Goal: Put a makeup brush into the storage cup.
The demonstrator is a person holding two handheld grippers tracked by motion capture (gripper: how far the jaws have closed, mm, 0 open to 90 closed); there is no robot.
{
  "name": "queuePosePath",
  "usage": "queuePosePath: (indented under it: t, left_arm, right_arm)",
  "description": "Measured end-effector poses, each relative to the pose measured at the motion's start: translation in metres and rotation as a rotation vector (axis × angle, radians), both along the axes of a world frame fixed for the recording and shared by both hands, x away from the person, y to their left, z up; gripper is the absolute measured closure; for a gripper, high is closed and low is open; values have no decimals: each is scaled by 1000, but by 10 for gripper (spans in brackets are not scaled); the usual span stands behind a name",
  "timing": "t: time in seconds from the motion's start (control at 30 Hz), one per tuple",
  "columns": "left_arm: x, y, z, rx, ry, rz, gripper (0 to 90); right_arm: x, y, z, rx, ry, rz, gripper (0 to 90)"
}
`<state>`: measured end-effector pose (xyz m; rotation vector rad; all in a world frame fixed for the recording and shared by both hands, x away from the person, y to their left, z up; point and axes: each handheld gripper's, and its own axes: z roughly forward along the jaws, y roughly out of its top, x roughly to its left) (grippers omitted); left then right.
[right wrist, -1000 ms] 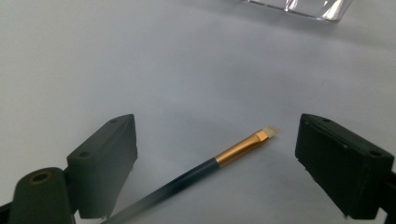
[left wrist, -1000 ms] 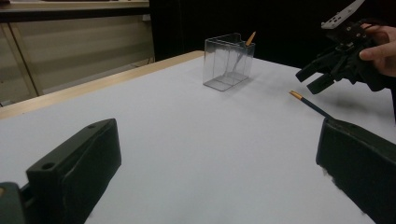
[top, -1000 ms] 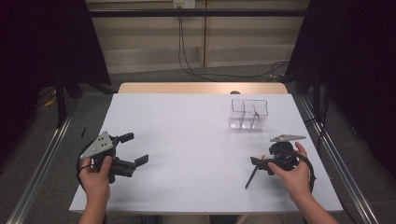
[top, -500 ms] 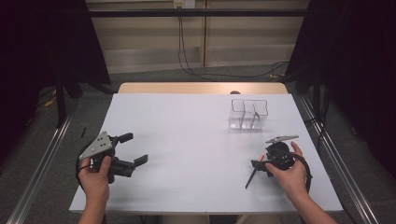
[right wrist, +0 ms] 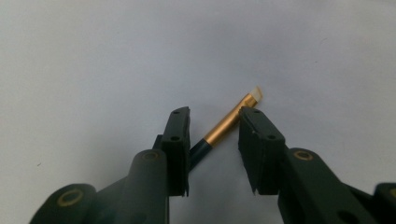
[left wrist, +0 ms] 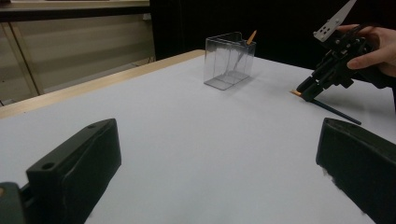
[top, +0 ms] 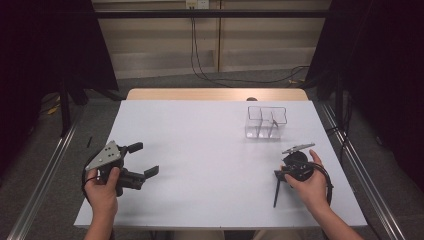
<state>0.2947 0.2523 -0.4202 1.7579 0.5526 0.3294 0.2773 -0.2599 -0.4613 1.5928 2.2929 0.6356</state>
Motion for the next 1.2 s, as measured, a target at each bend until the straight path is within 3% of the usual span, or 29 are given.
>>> queuePosePath:
  t: [0.37, 0.57, 0.87, 1.2]
  left_arm:
    - [1, 1, -1, 2, 1, 1, 0]
    - [1, 0, -1, 3, 4, 1, 0]
    - [1, 1, -2, 3, 4, 2, 0]
    - [2, 0, -2, 0, 5, 0, 0]
  right_arm:
    - [8, 1, 4, 0, 62, 23, 843]
    - [16, 5, 7, -43, 120, 50, 844]
    - [28, 8, 10, -63, 206, 67, 838]
    - [36, 10, 11, -78, 259, 77, 833]
